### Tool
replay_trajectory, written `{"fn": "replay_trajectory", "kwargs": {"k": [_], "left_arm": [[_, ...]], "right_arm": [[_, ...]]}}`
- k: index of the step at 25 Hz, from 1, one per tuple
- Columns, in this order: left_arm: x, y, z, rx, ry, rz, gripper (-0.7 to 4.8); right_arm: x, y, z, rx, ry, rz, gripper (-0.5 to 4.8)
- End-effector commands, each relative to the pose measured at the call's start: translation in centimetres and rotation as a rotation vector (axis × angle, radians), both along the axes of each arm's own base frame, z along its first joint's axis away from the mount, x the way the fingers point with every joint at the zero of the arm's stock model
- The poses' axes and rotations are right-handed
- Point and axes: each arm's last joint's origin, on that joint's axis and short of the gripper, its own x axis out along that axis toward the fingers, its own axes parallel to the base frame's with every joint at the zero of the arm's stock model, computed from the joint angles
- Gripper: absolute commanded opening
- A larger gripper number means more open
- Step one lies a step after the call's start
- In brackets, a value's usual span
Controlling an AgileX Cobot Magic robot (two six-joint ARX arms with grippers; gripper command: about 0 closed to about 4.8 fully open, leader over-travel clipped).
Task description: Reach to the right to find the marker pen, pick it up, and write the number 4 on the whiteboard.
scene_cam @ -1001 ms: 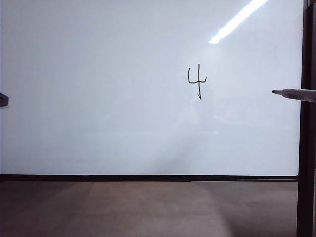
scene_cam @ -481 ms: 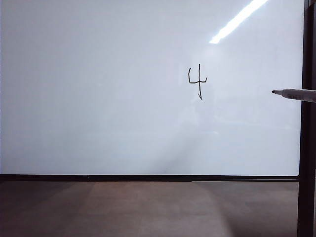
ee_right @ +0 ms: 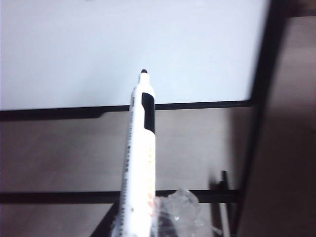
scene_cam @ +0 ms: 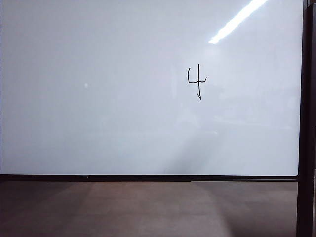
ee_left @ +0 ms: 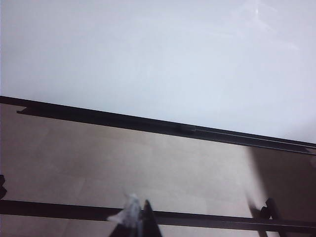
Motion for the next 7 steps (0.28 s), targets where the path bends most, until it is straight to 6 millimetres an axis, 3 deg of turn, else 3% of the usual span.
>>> {"fn": "replay_trajectory", "kwargs": {"k": [1,7], "left_arm": [[0.00,-0.01,0.07,0.004,-0.004,-0.004,-0.05],[0.00,-0.01,0.07,0.004,-0.004,-0.004,-0.05]], "right_arm": [[0.06,-0.66,-0.10,0.000,-0.003,-0.069,-0.05],[0.11,-0.78,-0.11,0.000,-0.017,-0.080,-0.05]]}}
